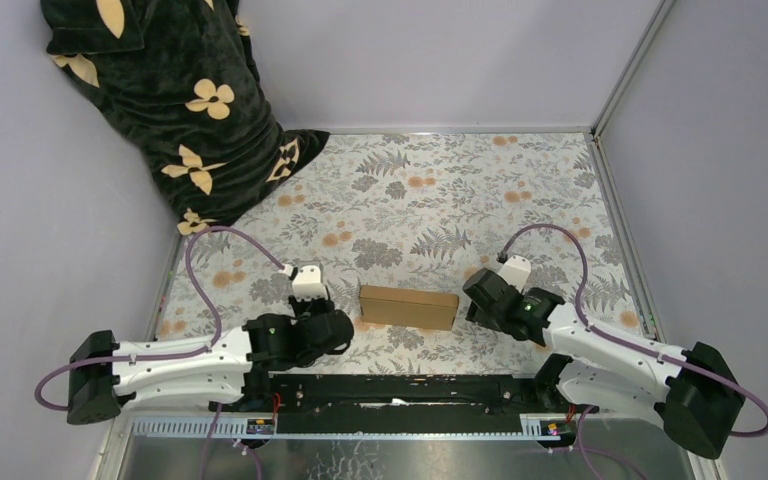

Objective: Fold the paper box

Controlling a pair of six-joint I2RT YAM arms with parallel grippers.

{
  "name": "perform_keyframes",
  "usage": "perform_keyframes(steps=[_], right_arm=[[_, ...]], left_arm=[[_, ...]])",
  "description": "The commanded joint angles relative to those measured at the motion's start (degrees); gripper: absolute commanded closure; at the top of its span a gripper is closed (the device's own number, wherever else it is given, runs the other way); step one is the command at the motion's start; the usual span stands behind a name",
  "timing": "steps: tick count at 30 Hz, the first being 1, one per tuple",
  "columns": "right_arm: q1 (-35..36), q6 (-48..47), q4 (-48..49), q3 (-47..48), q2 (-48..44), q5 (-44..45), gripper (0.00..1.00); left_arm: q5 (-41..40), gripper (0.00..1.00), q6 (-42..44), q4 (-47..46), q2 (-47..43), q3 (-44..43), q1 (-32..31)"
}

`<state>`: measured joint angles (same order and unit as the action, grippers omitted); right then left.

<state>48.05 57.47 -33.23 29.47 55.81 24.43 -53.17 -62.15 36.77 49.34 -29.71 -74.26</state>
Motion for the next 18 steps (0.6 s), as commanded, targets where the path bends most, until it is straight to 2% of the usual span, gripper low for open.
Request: perform_keyframes(steps=[1,8,18], right_arm=[[1.6,0.4,1.8,4.4,1.3,1.2,0.47],[2.2,-0.3,1.8,5.8,2.2,1.3,0.46],[5.2,-0.5,0.7,8.2,4.4,2.3,0.46]], left_arm=[[5.9,0.79,3.8,-11.4,0.2,3.4,5.4],[18.6,0.79,15.2,-25.7,2.3,6.3,15.3],[25.9,0.79,21.3,-33.0,4.9,6.9,18.1]])
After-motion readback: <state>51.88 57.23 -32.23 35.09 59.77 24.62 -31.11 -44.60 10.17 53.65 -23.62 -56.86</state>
